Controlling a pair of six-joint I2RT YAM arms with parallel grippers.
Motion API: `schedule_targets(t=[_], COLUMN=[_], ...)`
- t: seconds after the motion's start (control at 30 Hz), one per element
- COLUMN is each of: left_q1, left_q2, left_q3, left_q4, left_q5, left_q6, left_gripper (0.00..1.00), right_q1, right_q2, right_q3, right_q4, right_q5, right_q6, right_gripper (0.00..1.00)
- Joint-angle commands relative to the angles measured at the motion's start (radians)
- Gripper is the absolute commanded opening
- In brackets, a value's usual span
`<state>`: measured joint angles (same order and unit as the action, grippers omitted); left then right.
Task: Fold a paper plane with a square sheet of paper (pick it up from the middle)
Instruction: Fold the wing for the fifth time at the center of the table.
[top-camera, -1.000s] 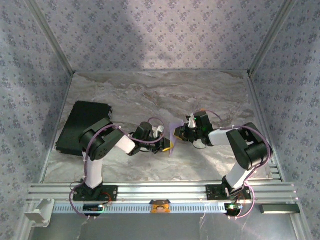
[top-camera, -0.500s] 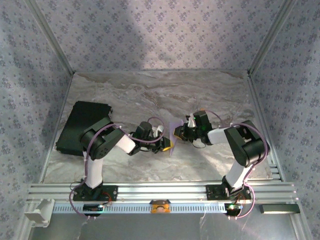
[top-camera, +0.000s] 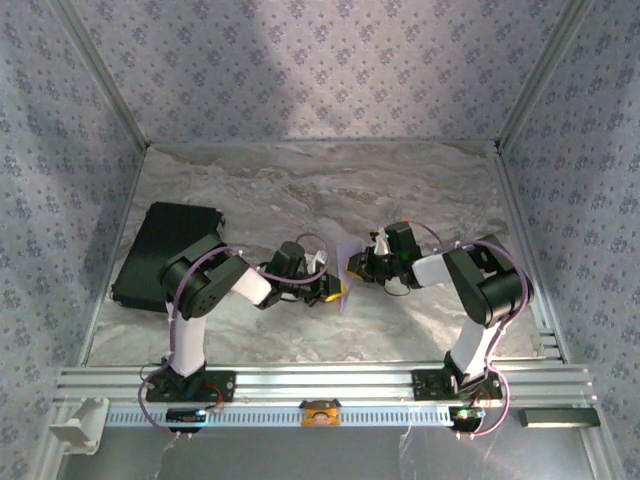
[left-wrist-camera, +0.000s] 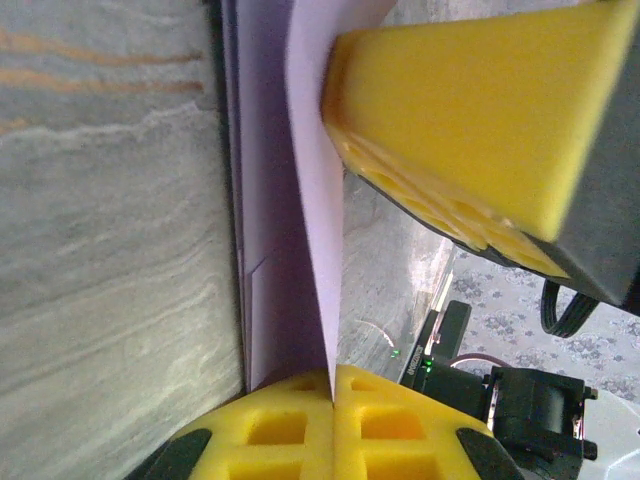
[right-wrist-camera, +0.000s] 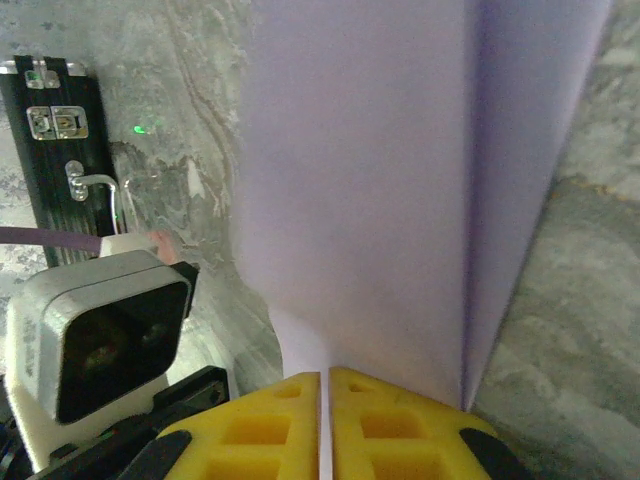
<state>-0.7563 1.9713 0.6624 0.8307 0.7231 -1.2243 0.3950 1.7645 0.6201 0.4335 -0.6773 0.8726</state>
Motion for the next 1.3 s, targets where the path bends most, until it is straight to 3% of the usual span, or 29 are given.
schedule_targets(t=[0.0,0.3,0.63,0.9,1.07,1.27], left_q1=[0.008,0.006,-0.037,-0.047,-0.043,-0.019], left_q2=[0.072,0.032,-0.050,-0.107,-0.154,-0.137], left_q3=[-0.008,0.010,0.097,0.094,0.103,0.110], left_q4=[-0.162,-0.240,-0.511,-0.503,-0.486,-0.417], left_q5=[-0.066,-0.048,-0.025,-0.064,-0.132,-0.145], left_q6=[0.032,0.079,0.253,0.251,0.221,0.164], left_gripper=[0.00,0.14,0.14,0.16,0.25,0.27], right_q1=[-0.005,0.007,0.021,0.026,0.031,0.035], right_q2=[0.025,0.032,0.032,0.030,0.029,0.029], right_q3=[0.016,0.021,0.033,0.039,0.041,0.042], right_q4=[-0.063,-0.170,-0.216,-0.245,-0.242,-0.237], right_q5=[0.042,0.099,0.120,0.134,0.130,0.128], right_q6=[-0.014,-0.033,-0.043,-0.055,-0.057,-0.055], right_gripper=[0.12,0.11,0.10,0.10,0.09,0.09])
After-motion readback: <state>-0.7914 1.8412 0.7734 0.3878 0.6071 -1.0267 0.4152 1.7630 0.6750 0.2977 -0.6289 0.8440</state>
